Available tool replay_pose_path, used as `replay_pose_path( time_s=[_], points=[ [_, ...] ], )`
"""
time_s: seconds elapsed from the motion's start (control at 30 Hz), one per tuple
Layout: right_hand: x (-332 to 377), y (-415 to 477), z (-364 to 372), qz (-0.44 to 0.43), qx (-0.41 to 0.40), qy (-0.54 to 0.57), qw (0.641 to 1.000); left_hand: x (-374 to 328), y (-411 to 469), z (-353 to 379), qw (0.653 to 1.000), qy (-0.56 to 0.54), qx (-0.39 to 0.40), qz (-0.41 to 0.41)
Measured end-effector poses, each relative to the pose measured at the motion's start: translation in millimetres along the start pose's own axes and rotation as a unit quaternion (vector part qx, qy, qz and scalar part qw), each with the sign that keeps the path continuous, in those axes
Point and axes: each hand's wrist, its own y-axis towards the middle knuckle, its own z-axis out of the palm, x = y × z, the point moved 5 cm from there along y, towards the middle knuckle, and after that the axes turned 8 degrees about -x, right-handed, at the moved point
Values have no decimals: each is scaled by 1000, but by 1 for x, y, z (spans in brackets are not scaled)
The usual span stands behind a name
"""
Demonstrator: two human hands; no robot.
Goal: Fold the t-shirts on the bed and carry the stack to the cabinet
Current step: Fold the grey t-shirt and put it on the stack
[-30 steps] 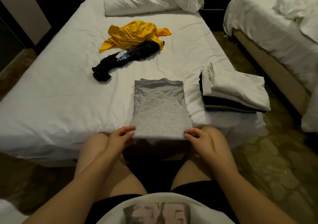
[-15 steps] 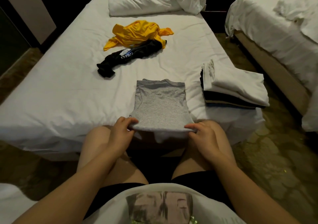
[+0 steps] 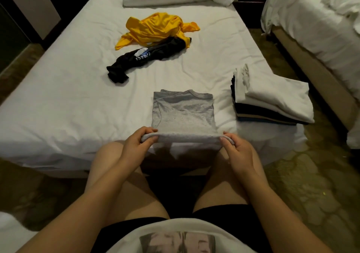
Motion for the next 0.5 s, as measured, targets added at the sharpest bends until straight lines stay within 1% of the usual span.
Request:
replay_pose_path(
  time_s=[0.07,0.17,0.27,0.37,0.5],
  points=[
    [-3,9,7,-12,-14,-7,1000,-2,9,4,999,29,-20,15],
    [-7,37,21,-16,-55,-11,998,-10,34,9,994,70,-80,32],
    [-6,78,37,6,-93,-15,995,-12,71,21,988,79,-130,7],
    [-12,124,55,26,-110,-49,992,-2,114,37,985,84,-150,-27],
    [-39,172,81,91,-106,-104,985,18,167,55,983,98,-150,-47]
  ],
)
